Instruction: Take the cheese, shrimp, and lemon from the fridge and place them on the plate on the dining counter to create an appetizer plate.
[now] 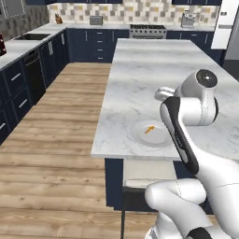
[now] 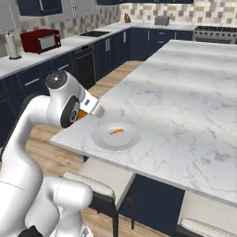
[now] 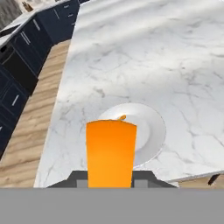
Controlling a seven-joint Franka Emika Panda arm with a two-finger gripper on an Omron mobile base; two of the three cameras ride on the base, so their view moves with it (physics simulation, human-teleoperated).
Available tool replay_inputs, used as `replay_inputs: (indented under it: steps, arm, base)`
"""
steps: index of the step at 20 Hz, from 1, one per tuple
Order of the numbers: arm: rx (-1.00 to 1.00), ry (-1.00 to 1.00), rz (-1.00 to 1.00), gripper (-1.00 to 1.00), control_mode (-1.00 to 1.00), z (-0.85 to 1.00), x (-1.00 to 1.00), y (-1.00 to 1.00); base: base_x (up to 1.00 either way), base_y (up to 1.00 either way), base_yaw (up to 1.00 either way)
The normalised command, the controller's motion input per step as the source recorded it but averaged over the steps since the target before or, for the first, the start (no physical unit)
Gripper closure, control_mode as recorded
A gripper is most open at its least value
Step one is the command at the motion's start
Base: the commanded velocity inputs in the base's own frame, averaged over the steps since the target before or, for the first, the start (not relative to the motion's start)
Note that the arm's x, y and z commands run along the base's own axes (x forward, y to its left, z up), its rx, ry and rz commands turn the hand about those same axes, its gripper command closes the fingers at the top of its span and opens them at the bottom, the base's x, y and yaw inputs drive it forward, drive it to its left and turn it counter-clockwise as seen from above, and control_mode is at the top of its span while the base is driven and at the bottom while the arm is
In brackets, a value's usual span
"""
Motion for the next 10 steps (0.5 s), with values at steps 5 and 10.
replay_inputs:
  steps: [5,10]
  arm:
    - [0.17,0.30,0.01,1.00,-1.00,-0.34,0.38,-0.22]
    - [0.00,0.21,-0.01,1.00,-1.00,-0.27,0.39,-0.34]
  base:
    - [0.00,0.00,0.00]
    - [0.00,0.00,0.00]
